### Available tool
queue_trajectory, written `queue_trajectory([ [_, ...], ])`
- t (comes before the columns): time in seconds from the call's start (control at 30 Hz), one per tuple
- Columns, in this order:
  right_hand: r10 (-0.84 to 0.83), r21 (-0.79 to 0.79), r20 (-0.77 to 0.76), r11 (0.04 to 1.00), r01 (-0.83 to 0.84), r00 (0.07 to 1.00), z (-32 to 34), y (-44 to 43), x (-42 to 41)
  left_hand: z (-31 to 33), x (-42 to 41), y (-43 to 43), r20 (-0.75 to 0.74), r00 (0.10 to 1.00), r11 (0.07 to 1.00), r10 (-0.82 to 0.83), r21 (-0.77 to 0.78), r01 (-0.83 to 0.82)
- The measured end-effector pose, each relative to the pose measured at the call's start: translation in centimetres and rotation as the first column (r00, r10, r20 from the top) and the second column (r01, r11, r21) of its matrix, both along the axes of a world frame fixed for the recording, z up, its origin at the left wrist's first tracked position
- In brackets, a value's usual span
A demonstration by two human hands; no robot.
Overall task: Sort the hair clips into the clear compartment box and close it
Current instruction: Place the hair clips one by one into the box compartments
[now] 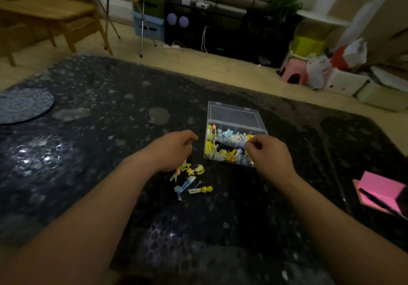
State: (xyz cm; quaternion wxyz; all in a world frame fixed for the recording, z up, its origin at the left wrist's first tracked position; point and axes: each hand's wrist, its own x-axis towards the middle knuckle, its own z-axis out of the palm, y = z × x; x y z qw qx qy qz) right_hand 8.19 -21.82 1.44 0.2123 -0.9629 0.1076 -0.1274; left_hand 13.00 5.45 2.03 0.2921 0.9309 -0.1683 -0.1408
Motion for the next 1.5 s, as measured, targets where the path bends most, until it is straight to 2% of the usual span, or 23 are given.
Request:
queue_trajectory([
  [0.07, 0.081, 0.066, 0.069, 0.994, -0.085, 0.994, 0.3, 1.7, -1.3, 0.2, 0.3, 0.7, -0.029, 1.000, 0.999, -0.004, 0.037, 0.005],
  [0.13, 0.186, 0.105, 0.070, 0.976, -0.193, 0.980, 0.2, 3.5, -2.5, 0.3, 0.4, 1.0, -0.042, 0.999, 0.998, -0.004, 0.069, 0.007],
  [0.27, 0.354, 0.108, -0.081, 0.933, -0.345, 0.932, -1.8, 6.2, -3.2, 0.3, 0.3, 0.7, -0.036, 0.999, 0.991, 0.012, 0.132, -0.007],
  [0.37, 0.404, 0.090, -0.148, 0.915, -0.394, 0.903, -3.0, 7.4, -2.4, -0.4, 0.2, 0.6, -0.022, 0.999, 0.977, 0.032, 0.211, -0.027],
  [0.53, 0.426, 0.024, -0.193, 0.903, -0.430, 0.884, -3.7, 8.2, -1.6, -1.3, -0.2, -0.3, -0.015, 0.999, 0.965, 0.045, 0.261, -0.039],
  [0.63, 0.412, 0.035, -0.146, 0.911, -0.412, 0.899, -4.2, 8.0, -1.9, -1.8, -0.2, -0.8, 0.017, 0.999, 0.982, 0.027, 0.187, -0.029],
  [0.7, 0.400, 0.027, -0.104, 0.916, -0.399, 0.911, -4.6, 7.7, -2.3, -2.0, -0.2, -1.0, 0.098, 0.995, 0.988, -0.033, 0.152, 0.018],
  [0.83, 0.341, 0.061, -0.026, 0.939, -0.339, 0.940, -5.3, 6.9, -2.8, -2.2, 0.1, -1.8, 0.187, 0.969, 0.967, -0.160, 0.226, 0.116],
  [1.03, 0.230, 0.213, 0.053, 0.948, -0.236, 0.972, -4.5, 5.5, -3.7, -1.8, -0.2, -2.0, 0.292, 0.945, 0.973, -0.151, 0.215, 0.089],
  [1.2, 0.047, 0.255, 0.143, 0.963, -0.083, 0.989, -1.5, 2.0, -2.9, -0.8, -0.6, -1.8, 0.236, 0.959, 0.974, -0.156, 0.197, 0.110],
  [1.33, -0.126, 0.143, 0.014, 0.982, 0.122, 0.992, -0.5, -1.8, -1.4, -0.4, -0.7, -1.7, 0.197, 0.964, 0.970, -0.178, 0.199, 0.138],
  [1.43, -0.167, 0.046, -0.086, 0.984, 0.171, 0.982, -0.7, -3.2, -0.9, -0.4, -0.5, -1.5, 0.174, 0.970, 0.971, -0.172, 0.195, 0.137],
  [1.5, -0.178, 0.007, -0.124, 0.984, 0.180, 0.976, -0.8, -3.2, -0.9, -0.3, -0.3, -1.3, 0.165, 0.977, 0.985, -0.131, 0.137, 0.109],
])
